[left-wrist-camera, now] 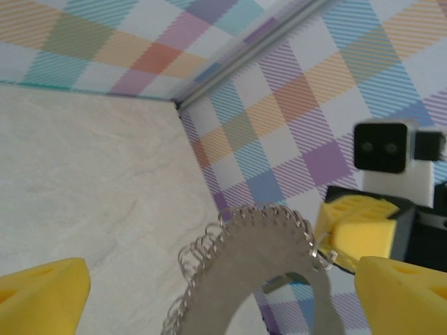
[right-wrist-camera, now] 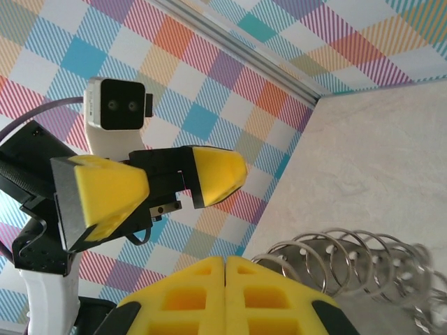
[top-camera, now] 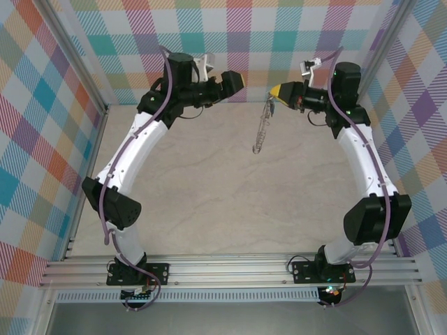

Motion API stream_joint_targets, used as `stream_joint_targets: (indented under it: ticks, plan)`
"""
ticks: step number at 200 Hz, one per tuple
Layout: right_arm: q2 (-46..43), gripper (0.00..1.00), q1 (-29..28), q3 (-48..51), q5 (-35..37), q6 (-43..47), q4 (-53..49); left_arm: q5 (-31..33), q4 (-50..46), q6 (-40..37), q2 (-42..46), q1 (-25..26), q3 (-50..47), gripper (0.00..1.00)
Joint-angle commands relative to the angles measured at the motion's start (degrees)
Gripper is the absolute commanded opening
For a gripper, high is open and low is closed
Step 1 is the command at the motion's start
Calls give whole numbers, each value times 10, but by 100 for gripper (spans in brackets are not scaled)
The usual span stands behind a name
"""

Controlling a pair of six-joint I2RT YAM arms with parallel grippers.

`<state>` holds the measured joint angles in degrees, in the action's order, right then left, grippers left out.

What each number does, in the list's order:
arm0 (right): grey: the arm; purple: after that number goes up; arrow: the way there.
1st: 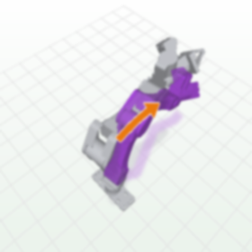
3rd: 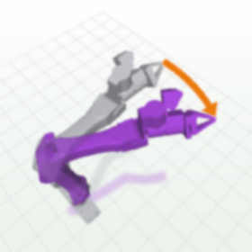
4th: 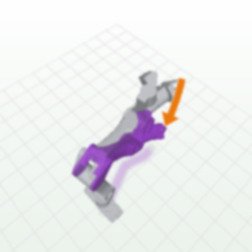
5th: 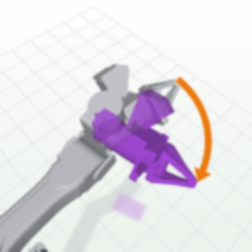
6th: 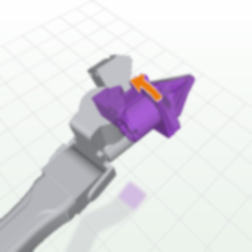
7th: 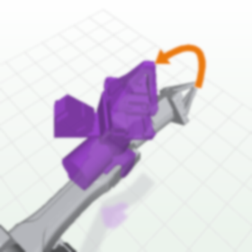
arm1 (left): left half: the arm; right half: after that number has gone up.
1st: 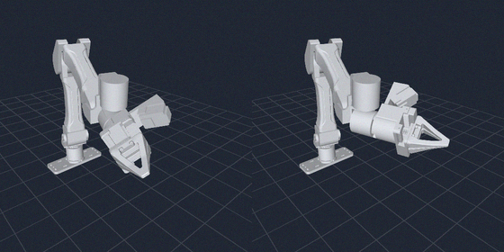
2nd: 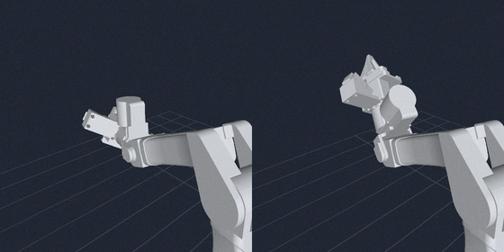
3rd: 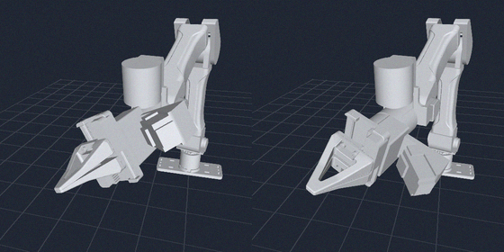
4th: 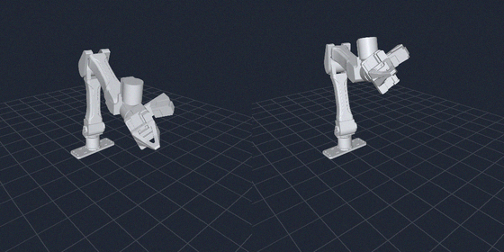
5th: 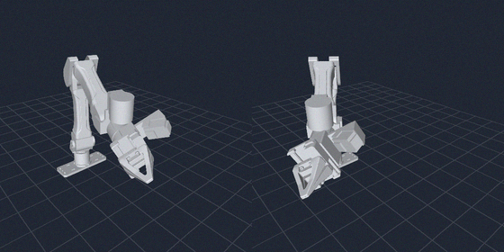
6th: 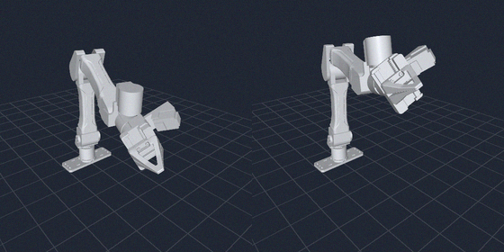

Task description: Put the keys on the keyring

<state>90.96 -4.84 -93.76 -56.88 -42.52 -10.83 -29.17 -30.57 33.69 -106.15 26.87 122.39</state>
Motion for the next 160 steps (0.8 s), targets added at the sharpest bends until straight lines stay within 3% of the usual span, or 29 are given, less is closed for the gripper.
stream_joint_targets:
  ticks: [1, 52, 93, 160]
  plan:
    - [11, 0, 1, -39, -31, 21, -2, -89, -15, -36, -22, -12, 46, 93]
    - [59, 0, 1, -132, -88, 118, -133, -191, -25, -44, -67, -25, 100, 82]
    - [97, 0, 1, -186, -136, 157, -202, -186, -33, -49, -76, -26, 108, 81]
    - [119, 0, -4, -171, -124, 140, -177, -188, -26, -44, -97, -26, 107, 82]
